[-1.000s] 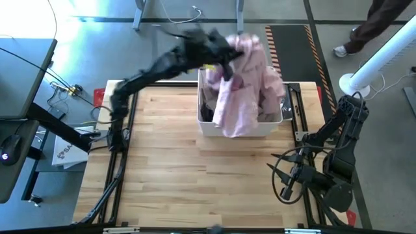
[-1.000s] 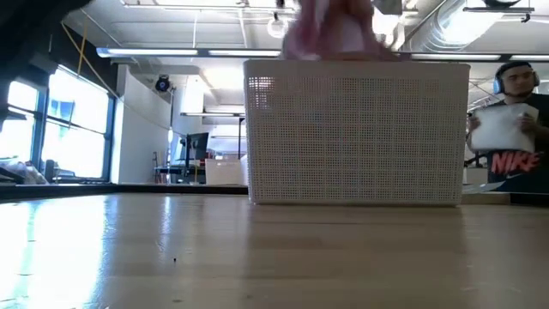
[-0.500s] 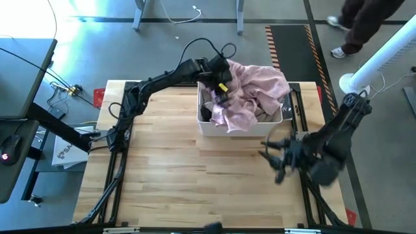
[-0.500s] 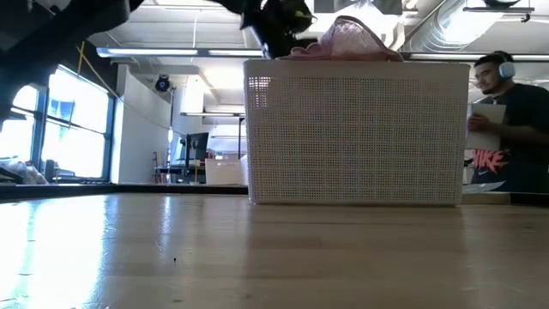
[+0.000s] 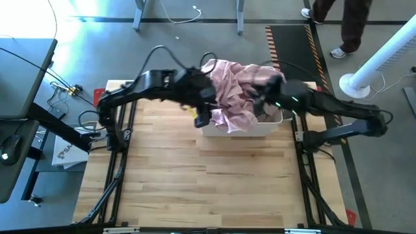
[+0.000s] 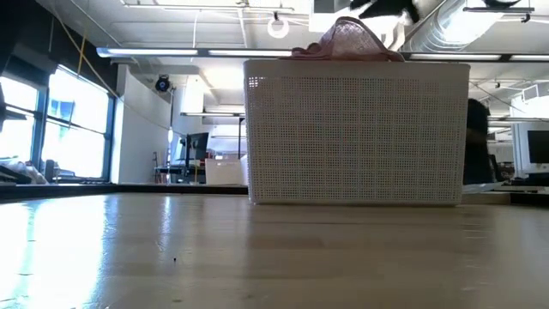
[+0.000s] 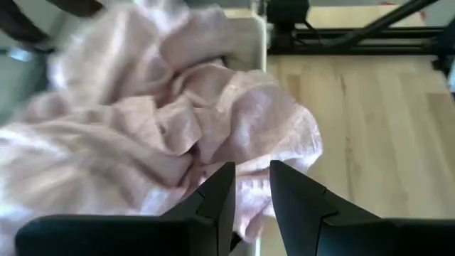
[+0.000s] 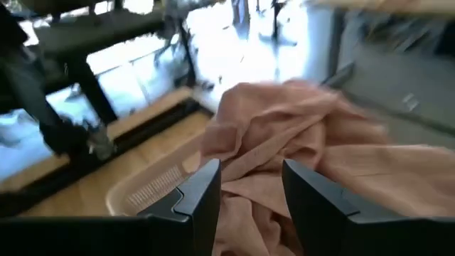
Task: Sort clothes
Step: Put the pink shirt into the laundry bin
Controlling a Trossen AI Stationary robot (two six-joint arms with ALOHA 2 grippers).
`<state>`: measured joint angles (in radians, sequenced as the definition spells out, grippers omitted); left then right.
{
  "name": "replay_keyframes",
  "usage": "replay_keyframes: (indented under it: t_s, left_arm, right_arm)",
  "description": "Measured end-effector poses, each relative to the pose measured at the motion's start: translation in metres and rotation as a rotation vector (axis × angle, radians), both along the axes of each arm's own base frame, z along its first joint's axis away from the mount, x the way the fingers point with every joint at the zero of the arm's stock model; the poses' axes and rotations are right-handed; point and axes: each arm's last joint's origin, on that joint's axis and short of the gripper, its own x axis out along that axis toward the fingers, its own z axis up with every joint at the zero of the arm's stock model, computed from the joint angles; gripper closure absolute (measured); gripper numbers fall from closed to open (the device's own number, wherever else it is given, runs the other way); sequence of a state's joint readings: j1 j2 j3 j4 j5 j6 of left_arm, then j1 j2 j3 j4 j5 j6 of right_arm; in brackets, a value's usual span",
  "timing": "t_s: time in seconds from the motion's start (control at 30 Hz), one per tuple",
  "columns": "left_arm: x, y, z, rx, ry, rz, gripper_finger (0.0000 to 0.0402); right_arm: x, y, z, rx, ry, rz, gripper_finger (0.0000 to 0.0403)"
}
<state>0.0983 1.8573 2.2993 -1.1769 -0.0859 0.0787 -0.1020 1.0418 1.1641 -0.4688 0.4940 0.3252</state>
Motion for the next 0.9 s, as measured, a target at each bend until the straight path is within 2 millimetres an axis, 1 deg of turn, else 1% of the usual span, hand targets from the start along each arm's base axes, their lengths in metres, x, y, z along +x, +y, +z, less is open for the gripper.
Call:
replay_keyframes:
  t_s: [0.07, 0.13, 0.2, 0.27, 0.33, 0.4, 0.5, 0.57, 0.63, 0.67, 0.77, 0.8, 0.9]
  left_arm:
    - [-0.012, -0.015, 0.01, 0.047, -0.011, 0.026, 0.0319]
    - [-0.021, -0.029, 0.017, 0.083, -0.022, 0.059, 0.032]
    - [-0.03, -0.042, 0.02, 0.126, -0.017, 0.094, 0.0321]
    - [-0.035, -0.052, 0.02, 0.173, -0.014, 0.13, 0.0321]
    - [-0.037, -0.06, 0.014, 0.219, 0.014, 0.163, 0.0321]
    - [-0.035, -0.064, 0.003, 0.243, 0.056, 0.178, 0.0321]
    - [-0.029, -0.063, -0.018, 0.267, 0.114, 0.214, 0.0321]
    - [-0.023, -0.059, -0.032, 0.304, 0.142, 0.265, 0.0321]
    - [-0.02, -0.054, -0.045, 0.337, 0.179, 0.307, 0.0321]
    - [-0.02, -0.052, -0.052, 0.352, 0.199, 0.329, 0.0321]
    - [-0.026, -0.048, -0.063, 0.409, 0.234, 0.412, 0.0321]
    - [-0.031, -0.047, -0.063, 0.431, 0.225, 0.449, 0.0321]
    - [-0.049, -0.047, -0.065, 0.478, 0.186, 0.544, 0.0321]
  right_arm:
    - [0.016, -0.025, -0.012, 0.05, 0.041, 0.046, 0.0254]
    - [0.032, -0.049, -0.029, 0.112, 0.102, 0.081, 0.0254]
    - [0.046, -0.072, -0.053, 0.196, 0.187, 0.091, 0.0254]
    - [0.056, -0.088, -0.082, 0.308, 0.312, 0.106, 0.0254]
    - [0.063, -0.096, -0.111, 0.425, 0.447, 0.124, 0.0254]
    - [0.067, -0.099, -0.137, 0.513, 0.59, 0.128, 0.0254]
    - [0.072, -0.104, -0.167, 0.605, 0.733, 0.156, 0.0254]
    - [0.074, -0.106, -0.177, 0.633, 0.772, 0.192, 0.0254]
    - [0.075, -0.104, -0.177, 0.629, 0.78, 0.199, 0.0254]
    - [0.075, -0.102, -0.171, 0.616, 0.78, 0.198, 0.0254]
    - [0.075, -0.09, -0.143, 0.543, 0.756, 0.211, 0.0254]
    - [0.073, -0.085, -0.127, 0.505, 0.736, 0.212, 0.0254]
    - [0.063, -0.068, -0.067, 0.337, 0.583, 0.216, 0.0254]
